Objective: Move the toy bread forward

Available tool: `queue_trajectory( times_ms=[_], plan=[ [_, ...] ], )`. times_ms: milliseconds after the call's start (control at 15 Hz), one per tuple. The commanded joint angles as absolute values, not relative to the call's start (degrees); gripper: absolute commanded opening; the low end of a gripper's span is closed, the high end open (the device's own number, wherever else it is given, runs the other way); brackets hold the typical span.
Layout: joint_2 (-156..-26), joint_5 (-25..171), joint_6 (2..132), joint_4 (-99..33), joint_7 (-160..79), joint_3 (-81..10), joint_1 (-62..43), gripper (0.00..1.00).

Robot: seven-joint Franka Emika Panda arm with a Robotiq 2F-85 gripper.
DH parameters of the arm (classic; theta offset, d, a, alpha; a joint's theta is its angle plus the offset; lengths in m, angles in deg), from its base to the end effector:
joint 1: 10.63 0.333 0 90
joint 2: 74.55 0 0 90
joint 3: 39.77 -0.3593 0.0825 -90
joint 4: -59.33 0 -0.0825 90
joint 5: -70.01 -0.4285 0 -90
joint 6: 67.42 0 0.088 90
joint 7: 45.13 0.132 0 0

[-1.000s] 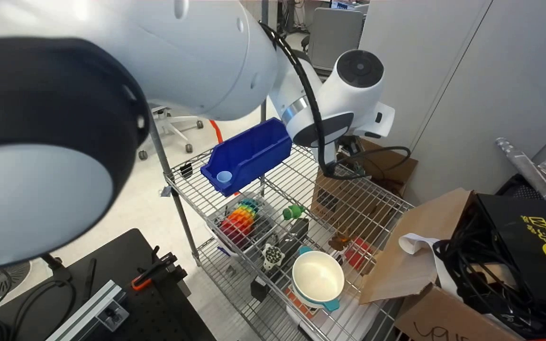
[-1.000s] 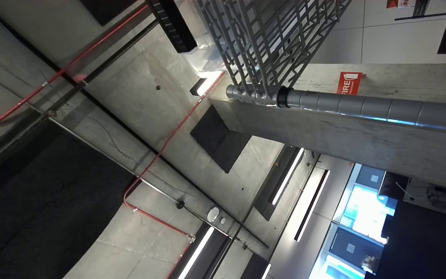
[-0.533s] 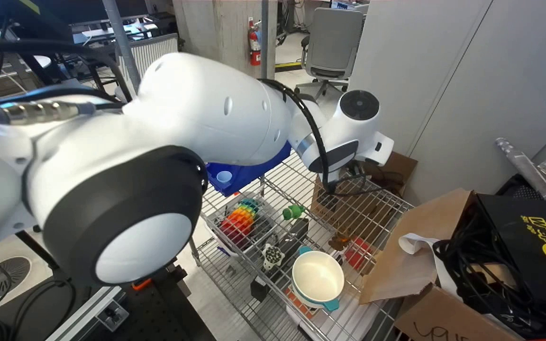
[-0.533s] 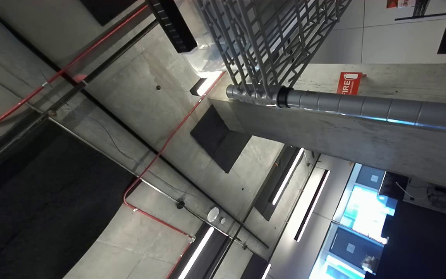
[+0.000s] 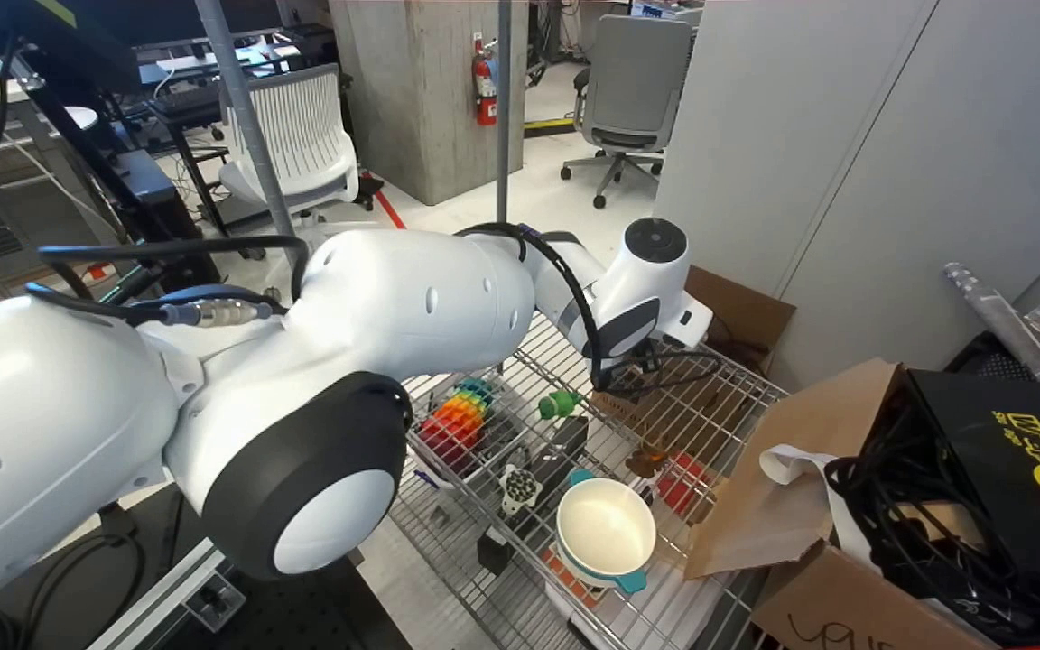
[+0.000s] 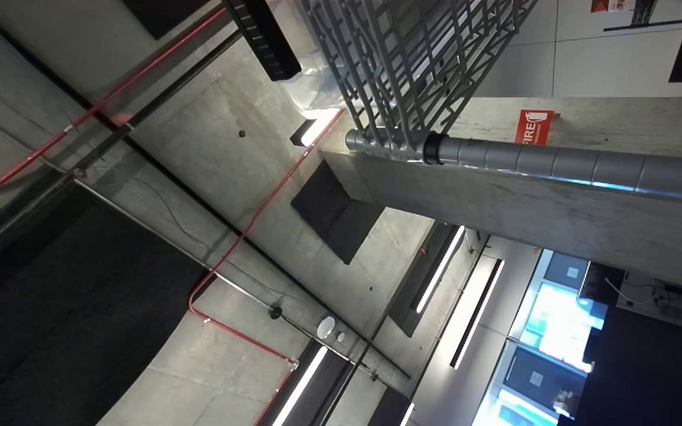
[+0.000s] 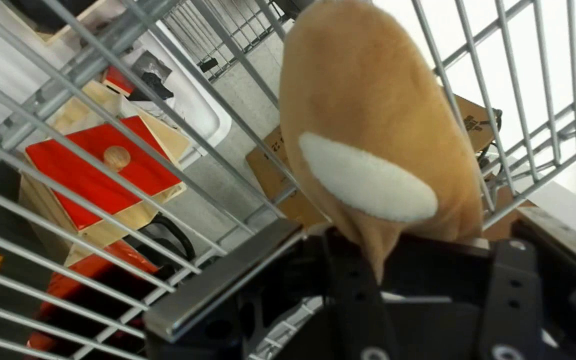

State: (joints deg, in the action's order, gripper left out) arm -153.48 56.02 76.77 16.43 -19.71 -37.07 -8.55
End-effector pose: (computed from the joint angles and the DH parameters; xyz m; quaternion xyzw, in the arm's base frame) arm 0.9077 0.0143 0.0771 -0.9382 0.2785 -0.1735 0.1100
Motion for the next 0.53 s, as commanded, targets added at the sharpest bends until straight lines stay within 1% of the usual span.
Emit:
queue_trajectory(
  times_ms=[0, 67, 133, 200, 400, 467],
  plan=[
    [-159.28, 58.42, 72.10, 26.80, -15.08, -33.57, -7.75, 0.00],
    [-159.84, 58.82, 71.87, 27.74, -14.29, -32.88, -7.80, 0.00],
    [-160.30, 59.27, 71.74, 28.45, -12.99, -31.89, -7.89, 0.25],
    [-160.69, 59.36, 71.45, 29.07, -12.22, -31.21, -8.02, 0.26],
    [-161.11, 62.13, 70.42, 29.97, -8.99, -31.19, -8.83, 0.46],
    [-161.15, 62.73, 69.71, 30.38, -8.42, -31.27, -8.96, 0.55]
  ],
)
